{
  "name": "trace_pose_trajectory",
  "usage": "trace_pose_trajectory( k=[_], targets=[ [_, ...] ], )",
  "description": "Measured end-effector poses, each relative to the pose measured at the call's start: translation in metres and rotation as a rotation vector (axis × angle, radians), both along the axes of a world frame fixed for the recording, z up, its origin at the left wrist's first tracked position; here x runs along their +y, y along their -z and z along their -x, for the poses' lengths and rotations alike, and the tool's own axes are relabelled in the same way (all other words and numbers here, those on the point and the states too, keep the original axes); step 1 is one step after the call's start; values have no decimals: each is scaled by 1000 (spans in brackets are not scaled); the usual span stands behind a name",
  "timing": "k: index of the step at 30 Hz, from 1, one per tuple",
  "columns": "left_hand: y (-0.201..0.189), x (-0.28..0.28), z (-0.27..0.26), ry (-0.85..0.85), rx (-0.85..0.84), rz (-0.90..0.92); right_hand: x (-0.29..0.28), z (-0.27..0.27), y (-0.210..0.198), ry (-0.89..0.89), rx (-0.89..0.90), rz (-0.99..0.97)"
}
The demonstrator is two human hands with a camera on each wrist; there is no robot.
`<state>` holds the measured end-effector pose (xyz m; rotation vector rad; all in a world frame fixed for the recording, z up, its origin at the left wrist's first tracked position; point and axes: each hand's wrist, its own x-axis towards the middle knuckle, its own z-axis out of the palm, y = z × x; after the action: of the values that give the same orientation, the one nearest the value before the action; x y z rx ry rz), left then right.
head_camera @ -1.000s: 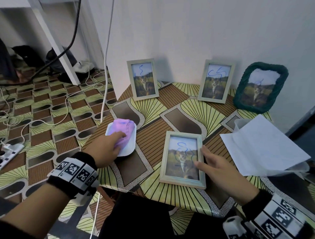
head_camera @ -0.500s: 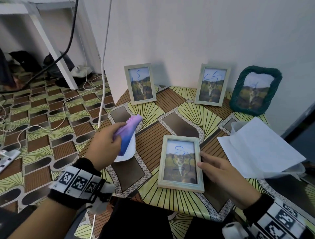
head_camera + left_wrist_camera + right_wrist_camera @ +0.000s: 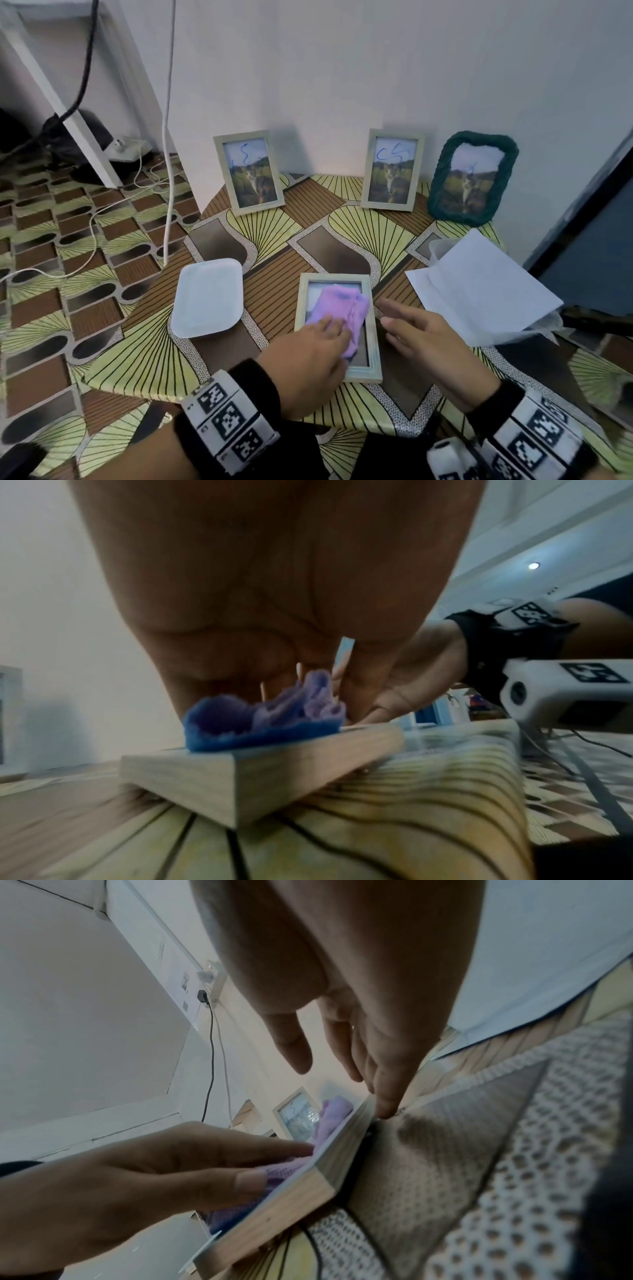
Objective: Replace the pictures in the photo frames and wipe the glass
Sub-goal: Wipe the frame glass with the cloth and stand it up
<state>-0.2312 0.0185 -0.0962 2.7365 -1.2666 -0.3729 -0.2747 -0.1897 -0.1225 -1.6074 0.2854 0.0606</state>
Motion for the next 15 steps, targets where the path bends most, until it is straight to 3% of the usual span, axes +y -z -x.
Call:
trace_pose_trajectory(
  k=[3, 5, 8, 12, 15],
  targets=[
    [3, 1, 1, 27, 6, -5, 3, 1, -5, -5, -61, 62],
    [-2, 4, -2, 8, 95, 55, 6, 0, -7, 61, -136, 219],
    [-14, 13, -8, -47, 243, 339, 14, 0, -13, 71, -288, 522],
    [-26, 30, -24, -210, 243, 603, 22, -4, -21, -128, -425, 841],
    [-26, 46, -43, -268, 167, 667, 27, -11, -25, -246, -431, 981]
  ],
)
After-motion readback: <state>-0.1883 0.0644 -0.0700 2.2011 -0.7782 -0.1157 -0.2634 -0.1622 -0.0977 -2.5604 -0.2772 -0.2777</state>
